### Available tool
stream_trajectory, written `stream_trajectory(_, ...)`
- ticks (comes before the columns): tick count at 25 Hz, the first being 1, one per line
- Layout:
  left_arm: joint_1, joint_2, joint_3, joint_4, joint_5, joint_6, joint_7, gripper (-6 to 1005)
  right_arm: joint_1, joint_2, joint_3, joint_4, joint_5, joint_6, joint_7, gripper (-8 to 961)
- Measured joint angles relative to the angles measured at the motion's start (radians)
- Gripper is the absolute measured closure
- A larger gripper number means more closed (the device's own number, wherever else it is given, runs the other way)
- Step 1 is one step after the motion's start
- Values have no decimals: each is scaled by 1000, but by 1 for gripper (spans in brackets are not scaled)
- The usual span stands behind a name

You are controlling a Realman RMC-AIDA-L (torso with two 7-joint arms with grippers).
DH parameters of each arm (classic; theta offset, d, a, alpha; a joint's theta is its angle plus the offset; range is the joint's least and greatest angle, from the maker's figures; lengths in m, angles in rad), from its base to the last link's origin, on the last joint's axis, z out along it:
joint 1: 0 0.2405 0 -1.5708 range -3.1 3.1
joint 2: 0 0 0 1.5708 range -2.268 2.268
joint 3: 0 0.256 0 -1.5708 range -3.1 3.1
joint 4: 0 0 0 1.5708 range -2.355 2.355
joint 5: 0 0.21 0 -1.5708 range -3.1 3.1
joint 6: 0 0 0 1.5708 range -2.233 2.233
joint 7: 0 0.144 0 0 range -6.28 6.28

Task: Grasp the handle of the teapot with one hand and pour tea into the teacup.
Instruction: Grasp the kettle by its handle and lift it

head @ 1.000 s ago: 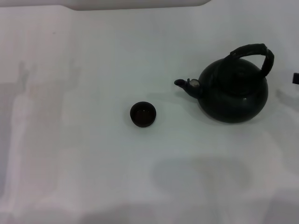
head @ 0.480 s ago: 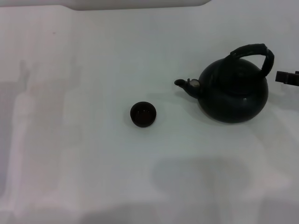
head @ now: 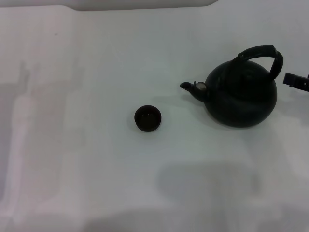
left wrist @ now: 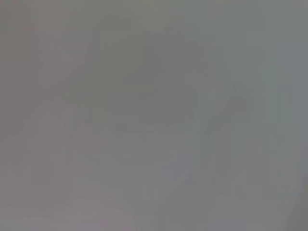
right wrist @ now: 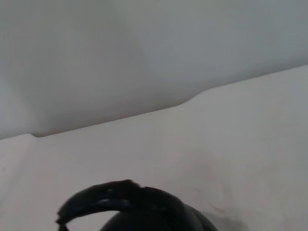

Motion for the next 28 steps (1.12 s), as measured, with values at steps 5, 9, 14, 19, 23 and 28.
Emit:
stream_trajectory(5, -3, 1, -6, 6, 0, -1, 0, 151, -41, 0, -128, -63, -58, -84, 52, 226)
stream_trajectory(9, -3, 2, -11, 7, 0, -1, 0, 151, -51, -1, -201, -66, -124, -167, 100, 227)
stream_trajectory(14, -2, 3, -11, 11, 0, -3, 0, 151, -57, -2, -247, -54, -163, -256, 113, 227)
stream_trajectory(19, -3, 3, -11, 29, 0, -8, 0, 152, -42, -5, -253, -25, -175, -297, 122, 228)
stream_trajectory(23, -3, 3, -11, 31, 0, -9, 0, 152, -20, -6, -250, 6, -176, -320, 123, 228)
stream_trajectory(28, -7, 3, -11, 31, 0, -10, 0, 151, 36, -7, -247, 54, -174, -326, 123, 229)
